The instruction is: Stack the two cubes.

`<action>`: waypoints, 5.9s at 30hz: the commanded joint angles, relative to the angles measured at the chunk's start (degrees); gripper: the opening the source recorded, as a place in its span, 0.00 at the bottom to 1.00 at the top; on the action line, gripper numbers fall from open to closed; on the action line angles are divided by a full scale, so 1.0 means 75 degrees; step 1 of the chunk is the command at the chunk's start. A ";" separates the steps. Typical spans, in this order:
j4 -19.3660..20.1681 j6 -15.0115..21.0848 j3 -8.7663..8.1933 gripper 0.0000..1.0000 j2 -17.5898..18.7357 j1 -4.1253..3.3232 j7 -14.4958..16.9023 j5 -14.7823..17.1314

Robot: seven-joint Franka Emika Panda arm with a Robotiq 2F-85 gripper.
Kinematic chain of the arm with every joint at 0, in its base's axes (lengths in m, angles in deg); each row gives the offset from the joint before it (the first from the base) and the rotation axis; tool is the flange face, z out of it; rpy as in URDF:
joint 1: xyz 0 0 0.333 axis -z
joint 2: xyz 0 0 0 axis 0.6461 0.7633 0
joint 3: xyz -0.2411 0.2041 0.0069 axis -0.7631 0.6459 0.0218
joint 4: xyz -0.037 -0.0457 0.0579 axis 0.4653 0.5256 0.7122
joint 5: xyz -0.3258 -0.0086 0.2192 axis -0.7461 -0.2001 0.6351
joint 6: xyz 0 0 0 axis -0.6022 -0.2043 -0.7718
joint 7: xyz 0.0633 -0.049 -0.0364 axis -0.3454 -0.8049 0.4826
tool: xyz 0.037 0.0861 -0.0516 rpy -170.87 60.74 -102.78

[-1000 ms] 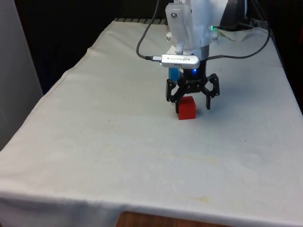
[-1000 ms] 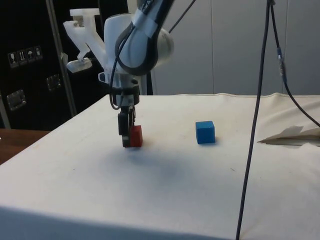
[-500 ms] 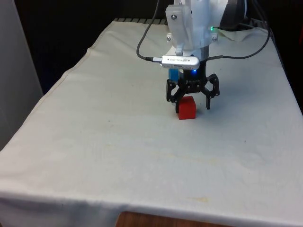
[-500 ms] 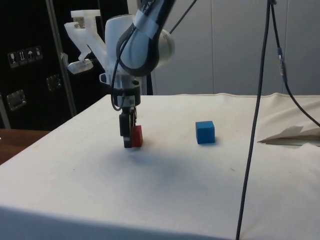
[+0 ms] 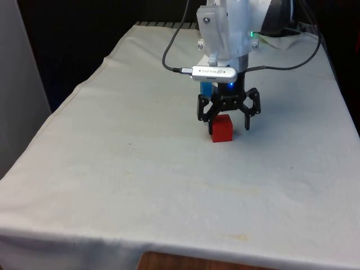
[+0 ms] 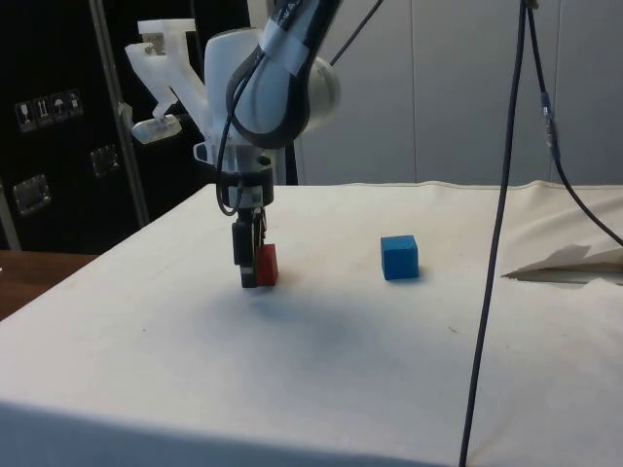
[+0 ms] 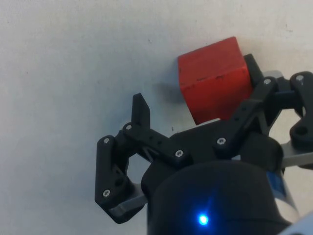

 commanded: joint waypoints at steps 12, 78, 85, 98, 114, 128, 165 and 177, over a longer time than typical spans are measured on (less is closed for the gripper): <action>-0.0008 0.0008 0.0008 0.96 0.0015 0.0015 0.0015 0.0015; 0.0634 -0.1948 -0.0214 0.00 -0.2399 -0.0076 -0.0160 -0.0237; 0.0993 -0.1772 -0.0160 0.00 -0.2704 -0.0084 -0.0222 -0.0344; 0.1803 -0.1230 -0.0084 0.00 -0.3193 -0.0053 -0.0084 -0.0260; 0.3170 -0.0458 -0.0313 0.00 -0.4087 0.0008 0.0397 -0.0214; 0.4102 -0.0176 -0.0596 0.00 -0.4798 0.0000 0.0718 -0.0252; 0.5722 0.0405 -0.1047 0.00 -0.5837 -0.0031 0.1222 -0.0168; 0.5684 0.0611 -0.1054 0.00 -0.5340 -0.0053 0.1207 -0.0008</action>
